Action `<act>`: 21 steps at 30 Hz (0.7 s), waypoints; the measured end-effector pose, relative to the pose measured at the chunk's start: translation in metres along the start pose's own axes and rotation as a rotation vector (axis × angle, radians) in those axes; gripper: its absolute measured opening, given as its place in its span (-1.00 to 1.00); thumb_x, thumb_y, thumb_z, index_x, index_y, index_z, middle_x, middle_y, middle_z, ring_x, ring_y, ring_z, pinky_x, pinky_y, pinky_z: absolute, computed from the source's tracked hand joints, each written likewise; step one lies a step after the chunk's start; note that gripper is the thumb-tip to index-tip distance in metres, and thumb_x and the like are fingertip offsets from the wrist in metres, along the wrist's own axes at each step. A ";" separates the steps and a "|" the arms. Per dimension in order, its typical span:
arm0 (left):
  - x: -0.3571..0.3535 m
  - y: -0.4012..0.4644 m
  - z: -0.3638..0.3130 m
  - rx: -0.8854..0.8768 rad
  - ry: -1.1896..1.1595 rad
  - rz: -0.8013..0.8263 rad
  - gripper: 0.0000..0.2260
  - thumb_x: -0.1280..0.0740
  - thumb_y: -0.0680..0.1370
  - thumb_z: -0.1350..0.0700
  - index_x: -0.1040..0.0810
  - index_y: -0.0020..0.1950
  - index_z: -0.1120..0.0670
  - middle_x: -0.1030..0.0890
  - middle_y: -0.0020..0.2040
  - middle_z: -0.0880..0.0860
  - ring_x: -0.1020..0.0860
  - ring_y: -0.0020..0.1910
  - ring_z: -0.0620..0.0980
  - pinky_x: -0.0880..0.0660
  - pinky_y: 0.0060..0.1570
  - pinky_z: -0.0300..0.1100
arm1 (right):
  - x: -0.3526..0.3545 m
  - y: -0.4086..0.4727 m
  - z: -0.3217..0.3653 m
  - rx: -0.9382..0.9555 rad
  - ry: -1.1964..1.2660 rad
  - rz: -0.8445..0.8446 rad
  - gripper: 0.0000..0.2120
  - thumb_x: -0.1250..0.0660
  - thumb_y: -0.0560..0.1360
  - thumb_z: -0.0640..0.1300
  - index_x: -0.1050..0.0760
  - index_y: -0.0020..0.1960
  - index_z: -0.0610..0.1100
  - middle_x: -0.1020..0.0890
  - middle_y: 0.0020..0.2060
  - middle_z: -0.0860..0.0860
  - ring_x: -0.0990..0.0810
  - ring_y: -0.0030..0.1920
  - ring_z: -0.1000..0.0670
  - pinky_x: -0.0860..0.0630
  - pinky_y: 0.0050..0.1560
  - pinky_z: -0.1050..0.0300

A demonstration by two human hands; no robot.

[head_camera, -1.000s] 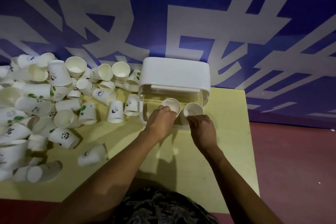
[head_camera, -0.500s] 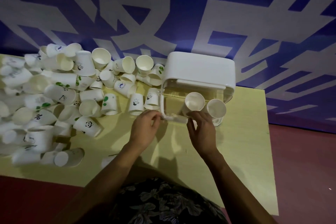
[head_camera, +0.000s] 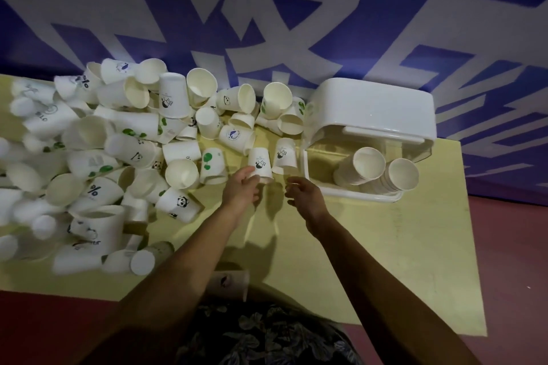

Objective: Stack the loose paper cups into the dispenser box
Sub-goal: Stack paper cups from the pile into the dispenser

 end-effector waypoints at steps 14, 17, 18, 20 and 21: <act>0.020 0.048 0.006 0.420 -0.472 -0.152 -0.92 -0.36 0.52 0.29 -0.52 -0.01 0.20 -0.58 0.02 0.20 -0.56 -0.15 0.02 -0.54 -0.27 -0.22 | -0.050 0.046 0.008 -0.428 0.702 -0.183 -0.90 -0.35 0.52 -0.19 -0.54 0.03 -0.13 -0.62 -0.15 0.00 -0.58 -0.09 0.04 -0.48 0.01 0.11; 0.032 0.052 0.000 0.263 -0.279 -0.195 -0.88 -0.39 0.46 0.34 -0.53 -0.12 0.15 -0.61 0.06 0.23 -0.58 -0.14 0.09 -0.56 -0.26 -0.16 | -0.054 0.050 0.010 -0.492 0.688 -0.202 -0.95 -0.35 0.48 -0.25 -0.54 -0.08 -0.14 -0.63 -0.15 -0.01 -0.60 -0.07 0.06 -0.46 0.07 0.11; 0.036 0.051 -0.005 0.187 -0.183 -0.210 -0.86 -0.39 0.44 0.35 -0.53 -0.11 0.13 -0.61 0.07 0.22 -0.58 -0.12 0.11 -0.57 -0.21 -0.11 | -0.053 0.050 0.010 -0.496 0.686 -0.228 -0.97 -0.34 0.48 -0.27 -0.53 -0.09 -0.17 -0.64 -0.15 -0.03 -0.61 -0.08 0.06 -0.48 0.05 0.11; 0.042 0.040 -0.022 0.023 0.004 -0.228 -0.82 -0.38 0.44 0.32 -0.50 -0.04 0.10 -0.60 0.03 0.12 -0.57 -0.06 0.08 -0.56 -0.14 -0.10 | -0.048 0.046 0.014 -0.449 0.661 -0.293 -0.94 -0.30 0.50 -0.29 -0.53 -0.05 -0.24 -0.63 -0.16 -0.10 -0.62 -0.15 0.03 -0.54 -0.10 0.15; 0.044 0.033 -0.031 -0.064 0.083 -0.225 -0.79 -0.37 0.44 0.31 -0.47 0.00 0.08 -0.59 0.00 0.06 -0.56 -0.06 0.03 -0.53 -0.14 -0.13 | -0.044 0.042 0.017 -0.402 0.609 -0.321 -0.90 -0.29 0.50 -0.29 -0.54 0.00 -0.26 -0.63 -0.16 -0.12 -0.62 -0.18 0.01 -0.56 -0.16 0.17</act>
Point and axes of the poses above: each hand's wrist, its own y-axis towards the middle knuckle, its own x-axis out of the back of the hand, z = x × y, the point moved 7 cm from there along y, towards the middle knuckle
